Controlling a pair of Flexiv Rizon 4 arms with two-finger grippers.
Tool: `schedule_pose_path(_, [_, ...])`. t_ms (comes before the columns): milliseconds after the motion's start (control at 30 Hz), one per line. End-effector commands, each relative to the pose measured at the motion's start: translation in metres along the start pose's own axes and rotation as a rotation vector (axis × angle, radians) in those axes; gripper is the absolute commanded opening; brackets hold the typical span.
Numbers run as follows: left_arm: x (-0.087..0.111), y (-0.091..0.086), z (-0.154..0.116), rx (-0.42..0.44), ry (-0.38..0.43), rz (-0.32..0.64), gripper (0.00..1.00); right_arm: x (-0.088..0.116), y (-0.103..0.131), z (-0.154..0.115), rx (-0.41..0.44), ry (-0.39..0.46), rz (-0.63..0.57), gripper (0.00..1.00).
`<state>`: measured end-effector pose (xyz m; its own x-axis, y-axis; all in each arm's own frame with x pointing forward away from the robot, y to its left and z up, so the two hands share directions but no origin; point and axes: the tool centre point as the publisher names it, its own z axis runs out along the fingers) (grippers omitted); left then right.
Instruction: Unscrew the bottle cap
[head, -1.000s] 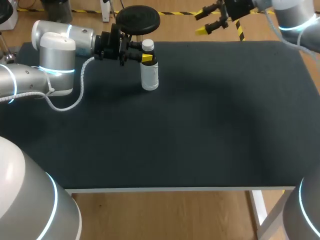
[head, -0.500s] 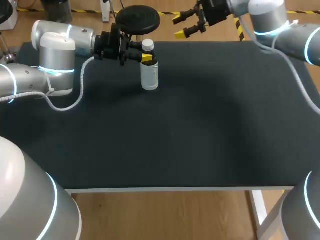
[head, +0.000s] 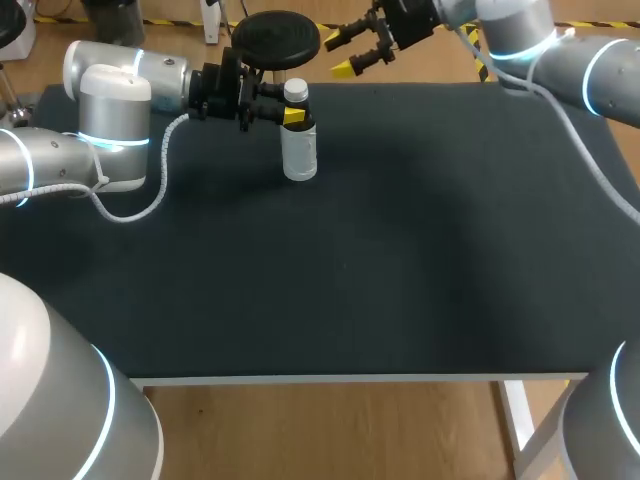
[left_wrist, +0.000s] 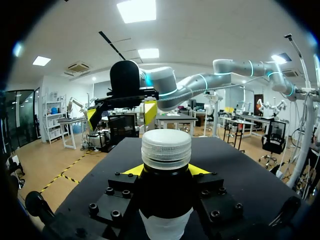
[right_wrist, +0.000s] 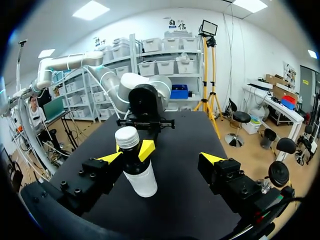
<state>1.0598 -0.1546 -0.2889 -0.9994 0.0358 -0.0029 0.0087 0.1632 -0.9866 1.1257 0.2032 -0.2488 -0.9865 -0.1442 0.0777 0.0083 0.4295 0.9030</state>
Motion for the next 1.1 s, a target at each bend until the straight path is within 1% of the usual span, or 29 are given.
schedule_pose_path(33, [-0.002,0.001,0.000,0.001,0.005,0.000,0.00,-0.002,0.003,0.006,0.015,0.048,-0.002,1.00])
schedule_pose_path(200, [-0.002,0.001,0.000,0.001,0.005,0.000,0.00,0.002,0.002,0.012,0.021,0.056,0.002,1.00])
schedule_pose_path(567, [-0.002,0.001,0.000,0.001,0.005,0.000,0.00,0.012,0.008,0.028,0.024,0.081,-0.009,1.00])
schedule_pose_path(833, [-0.002,0.001,0.000,0.001,0.005,0.000,0.00,0.016,0.005,0.036,0.029,0.074,0.003,1.00])
schedule_pose_path(1100, [-0.002,0.001,0.000,0.001,0.005,0.000,0.00,0.019,0.010,0.042,0.031,0.054,-0.016,1.00])
